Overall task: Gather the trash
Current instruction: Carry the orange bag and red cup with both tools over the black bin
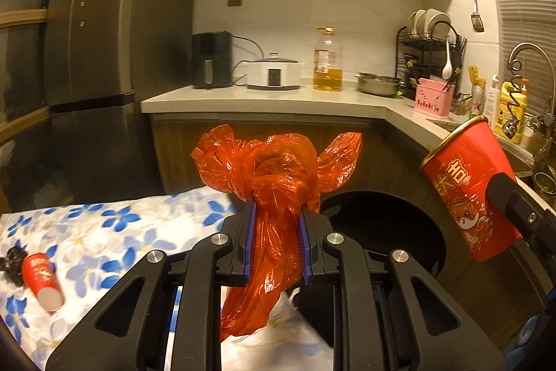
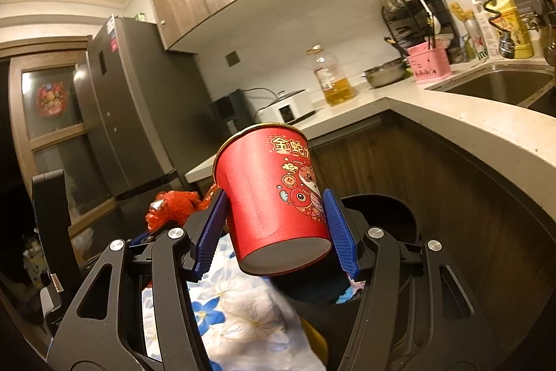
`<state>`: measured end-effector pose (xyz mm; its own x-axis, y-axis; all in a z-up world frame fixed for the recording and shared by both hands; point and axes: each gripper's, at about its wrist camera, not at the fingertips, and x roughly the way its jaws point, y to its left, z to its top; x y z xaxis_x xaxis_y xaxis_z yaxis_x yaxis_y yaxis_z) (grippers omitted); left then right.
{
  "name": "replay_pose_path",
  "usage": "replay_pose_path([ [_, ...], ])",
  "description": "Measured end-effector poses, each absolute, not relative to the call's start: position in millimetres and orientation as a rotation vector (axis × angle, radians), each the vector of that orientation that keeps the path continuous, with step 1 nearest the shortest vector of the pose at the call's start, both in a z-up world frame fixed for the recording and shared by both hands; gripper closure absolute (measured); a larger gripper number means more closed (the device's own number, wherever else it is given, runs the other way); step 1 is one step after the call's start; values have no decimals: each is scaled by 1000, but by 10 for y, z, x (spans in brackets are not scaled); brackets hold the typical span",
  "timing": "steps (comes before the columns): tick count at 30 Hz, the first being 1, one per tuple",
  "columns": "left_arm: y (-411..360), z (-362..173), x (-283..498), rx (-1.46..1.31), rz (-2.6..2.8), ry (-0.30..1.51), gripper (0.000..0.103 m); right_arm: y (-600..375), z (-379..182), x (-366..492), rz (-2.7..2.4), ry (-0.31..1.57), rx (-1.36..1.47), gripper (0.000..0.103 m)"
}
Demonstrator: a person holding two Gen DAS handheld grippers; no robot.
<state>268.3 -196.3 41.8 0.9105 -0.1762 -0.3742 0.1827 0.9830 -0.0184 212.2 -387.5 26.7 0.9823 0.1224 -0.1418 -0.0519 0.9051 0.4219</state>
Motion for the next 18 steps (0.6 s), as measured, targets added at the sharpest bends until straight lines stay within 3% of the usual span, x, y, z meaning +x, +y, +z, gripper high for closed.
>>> replay_pose_path([
  [18,-2545,296,3094,22,-310,409,80,-4252,254,2491,20,154,470,46],
])
